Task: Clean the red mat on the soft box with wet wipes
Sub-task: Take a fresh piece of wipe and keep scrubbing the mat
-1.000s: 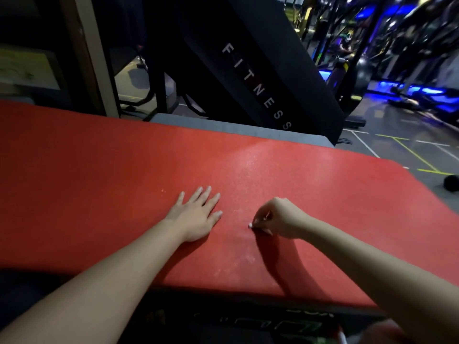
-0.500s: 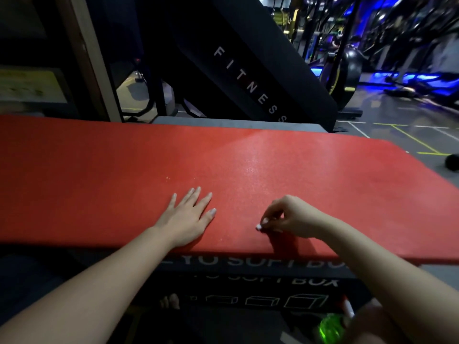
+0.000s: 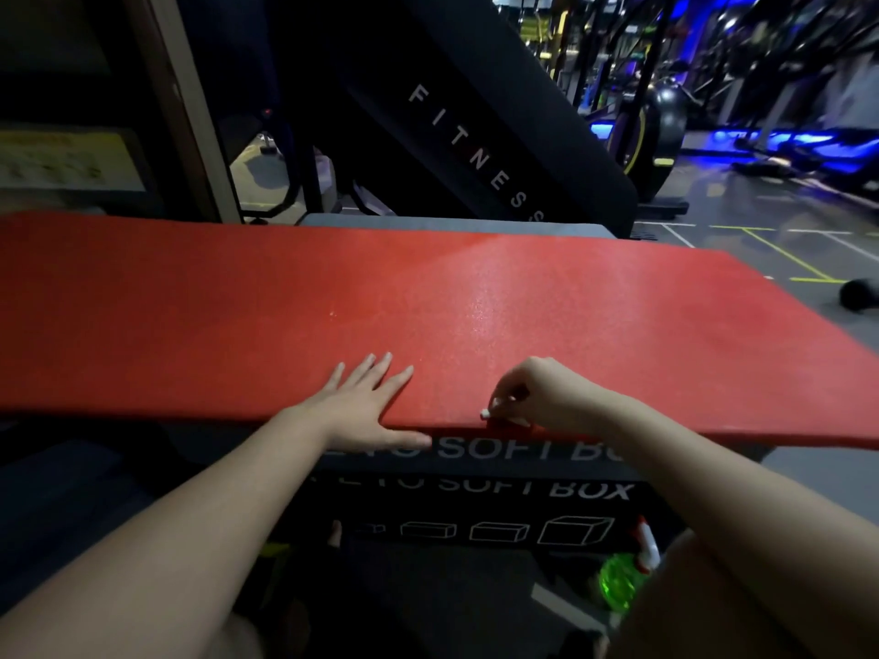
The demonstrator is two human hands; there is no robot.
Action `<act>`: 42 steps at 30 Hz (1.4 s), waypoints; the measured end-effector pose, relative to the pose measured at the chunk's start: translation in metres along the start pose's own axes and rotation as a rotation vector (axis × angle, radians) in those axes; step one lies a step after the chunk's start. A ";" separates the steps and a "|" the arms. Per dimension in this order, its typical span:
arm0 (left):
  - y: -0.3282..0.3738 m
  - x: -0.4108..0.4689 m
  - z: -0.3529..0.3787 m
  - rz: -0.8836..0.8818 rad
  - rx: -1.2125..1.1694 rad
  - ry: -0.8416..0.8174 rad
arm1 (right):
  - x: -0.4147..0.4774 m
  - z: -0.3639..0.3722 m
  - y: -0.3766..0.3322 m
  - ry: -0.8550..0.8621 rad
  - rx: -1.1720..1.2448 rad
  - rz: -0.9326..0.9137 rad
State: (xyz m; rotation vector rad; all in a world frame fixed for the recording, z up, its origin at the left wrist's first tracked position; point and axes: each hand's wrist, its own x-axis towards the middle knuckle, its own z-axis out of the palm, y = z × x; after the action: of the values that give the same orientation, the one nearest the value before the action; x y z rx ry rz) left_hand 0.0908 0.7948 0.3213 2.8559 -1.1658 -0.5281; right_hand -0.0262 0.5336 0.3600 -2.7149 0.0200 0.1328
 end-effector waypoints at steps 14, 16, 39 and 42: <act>0.003 0.008 0.020 0.075 0.362 0.243 | 0.035 0.022 -0.002 0.301 -0.033 -0.079; 0.001 0.010 0.024 0.082 0.341 0.273 | 0.020 0.019 0.003 0.217 -0.063 -0.178; 0.013 0.018 -0.013 0.180 0.410 0.574 | -0.008 -0.002 0.017 0.314 -0.421 -0.316; 0.054 0.032 -0.020 0.206 0.332 0.555 | -0.023 -0.021 0.042 0.315 -0.406 -0.254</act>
State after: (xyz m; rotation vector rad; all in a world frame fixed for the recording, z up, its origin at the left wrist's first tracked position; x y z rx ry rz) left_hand 0.0816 0.7322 0.3376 2.7760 -1.4973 0.4799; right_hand -0.0489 0.4866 0.3645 -3.0799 -0.2881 -0.4073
